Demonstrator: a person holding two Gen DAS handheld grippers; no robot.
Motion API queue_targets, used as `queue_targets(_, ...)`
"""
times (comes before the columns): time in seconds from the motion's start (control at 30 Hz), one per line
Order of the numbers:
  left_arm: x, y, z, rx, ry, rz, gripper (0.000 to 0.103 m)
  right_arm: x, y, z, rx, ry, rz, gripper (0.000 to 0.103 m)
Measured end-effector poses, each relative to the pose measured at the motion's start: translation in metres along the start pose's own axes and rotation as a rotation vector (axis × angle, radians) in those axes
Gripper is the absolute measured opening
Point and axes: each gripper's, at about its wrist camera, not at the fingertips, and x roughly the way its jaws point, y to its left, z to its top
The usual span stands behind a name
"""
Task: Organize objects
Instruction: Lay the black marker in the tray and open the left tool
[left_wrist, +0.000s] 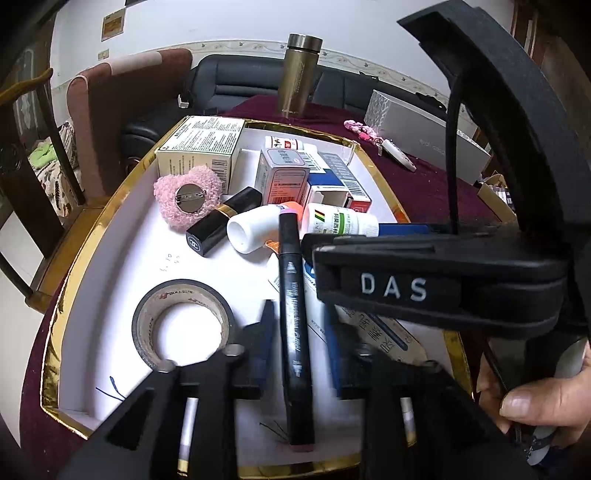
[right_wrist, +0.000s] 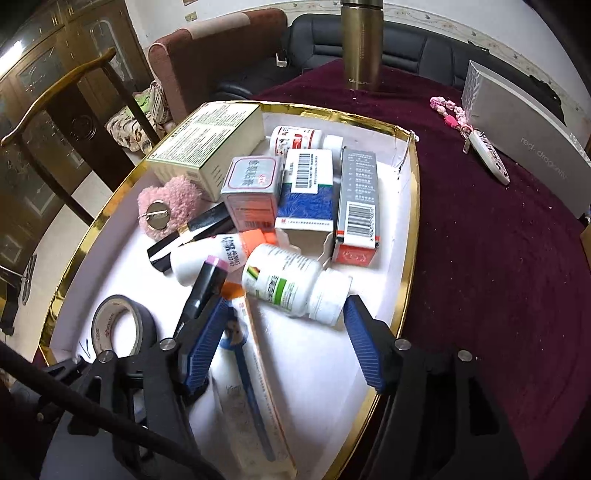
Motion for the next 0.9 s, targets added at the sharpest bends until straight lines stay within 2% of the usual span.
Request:
queue_targets(0.03, -0.002, -0.001, 0.0, 0.001, -0.006, -0.003, 0.043, -0.001, 0.0, -0.002, 0.002, 0.001, 0.001, 0.065)
queue_targets(0.07, -0.004, -0.001, -0.001, 0.001, -0.016, -0.004, 0.045, -0.002, 0.0, -0.003, 0.007, 0.001, 0.009, 0.065)
queue_targets(0.33, -0.02, -0.012, -0.001, 0.027, -0.07, 0.024, 0.046, -0.02, 0.0, -0.016, 0.023, -0.025, 0.04, 0.065)
queue_targets(0.4, -0.026, -0.016, -0.002, 0.038, -0.088, 0.032, 0.049, -0.029, 0.0, -0.021, 0.027, -0.052, 0.041, 0.068)
queue_targets(0.43, -0.029, -0.019, -0.003, 0.044, -0.107, 0.036, 0.054, -0.035, -0.001, -0.024, 0.029, -0.07, 0.037, 0.073)
queue_targets(0.53, -0.04, -0.028, -0.007, 0.067, -0.163, 0.064, 0.065, -0.053, -0.003, -0.033, 0.041, -0.13, 0.038, 0.079)
queue_targets(0.63, -0.048, -0.036, -0.011, 0.087, -0.198, 0.072, 0.07, -0.068, -0.002, -0.042, 0.036, -0.184, 0.022, 0.081)
queue_targets(0.9, -0.055, -0.059, -0.024, 0.13, -0.236, 0.117, 0.073, -0.096, -0.016, -0.076, 0.067, -0.311, 0.007, 0.083)
